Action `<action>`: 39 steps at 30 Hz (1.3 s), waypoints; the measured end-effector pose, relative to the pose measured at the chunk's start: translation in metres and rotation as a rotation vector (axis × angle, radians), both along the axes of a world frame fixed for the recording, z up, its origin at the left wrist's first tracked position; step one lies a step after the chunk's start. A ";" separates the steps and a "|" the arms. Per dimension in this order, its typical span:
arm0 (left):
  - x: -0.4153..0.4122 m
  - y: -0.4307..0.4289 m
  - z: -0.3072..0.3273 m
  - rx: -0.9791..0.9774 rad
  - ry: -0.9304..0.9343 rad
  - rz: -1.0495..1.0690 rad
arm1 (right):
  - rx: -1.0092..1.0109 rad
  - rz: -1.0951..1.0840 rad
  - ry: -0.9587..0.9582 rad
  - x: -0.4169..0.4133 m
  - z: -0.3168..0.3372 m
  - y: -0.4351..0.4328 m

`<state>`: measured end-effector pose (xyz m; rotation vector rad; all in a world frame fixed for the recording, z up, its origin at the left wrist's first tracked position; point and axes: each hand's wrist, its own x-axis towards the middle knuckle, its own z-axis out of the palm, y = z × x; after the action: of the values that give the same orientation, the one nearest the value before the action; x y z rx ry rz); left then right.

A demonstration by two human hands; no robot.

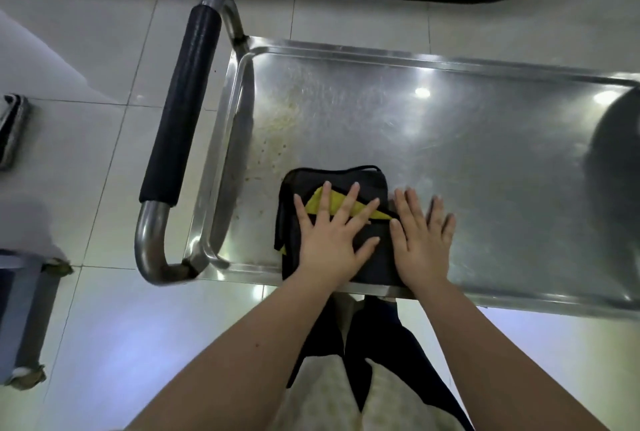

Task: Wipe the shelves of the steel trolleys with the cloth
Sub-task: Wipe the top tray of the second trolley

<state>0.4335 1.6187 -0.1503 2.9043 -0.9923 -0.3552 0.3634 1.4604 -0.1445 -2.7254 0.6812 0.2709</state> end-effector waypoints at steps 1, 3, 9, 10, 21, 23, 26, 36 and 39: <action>0.011 0.008 0.000 0.018 -0.017 0.011 | -0.018 0.009 0.017 0.001 -0.001 0.000; 0.042 0.027 -0.003 0.035 -0.040 0.072 | -0.095 0.041 0.066 0.002 -0.006 0.002; 0.113 0.060 0.003 0.060 -0.020 0.116 | -0.176 0.040 0.088 0.012 -0.014 0.003; 0.109 0.059 0.005 0.066 -0.017 0.111 | -0.183 0.042 0.084 0.013 -0.015 0.002; 0.026 0.073 0.005 0.044 -0.015 0.111 | -0.182 0.027 0.141 0.037 -0.011 0.001; 0.027 0.069 0.006 0.035 -0.021 0.105 | -0.168 0.074 0.133 0.069 -0.010 0.002; 0.028 0.070 0.004 0.012 -0.031 0.093 | -0.173 0.132 0.119 0.099 -0.012 0.002; 0.164 0.034 -0.004 0.000 -0.063 0.151 | -0.186 0.124 0.007 0.089 -0.018 0.009; 0.219 0.012 -0.007 -0.002 -0.037 0.152 | -0.180 0.130 -0.017 0.090 -0.017 0.010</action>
<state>0.6520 1.6302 -0.1568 2.9705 -0.7685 -0.2920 0.4536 1.4699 -0.1615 -2.9459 0.5489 0.2254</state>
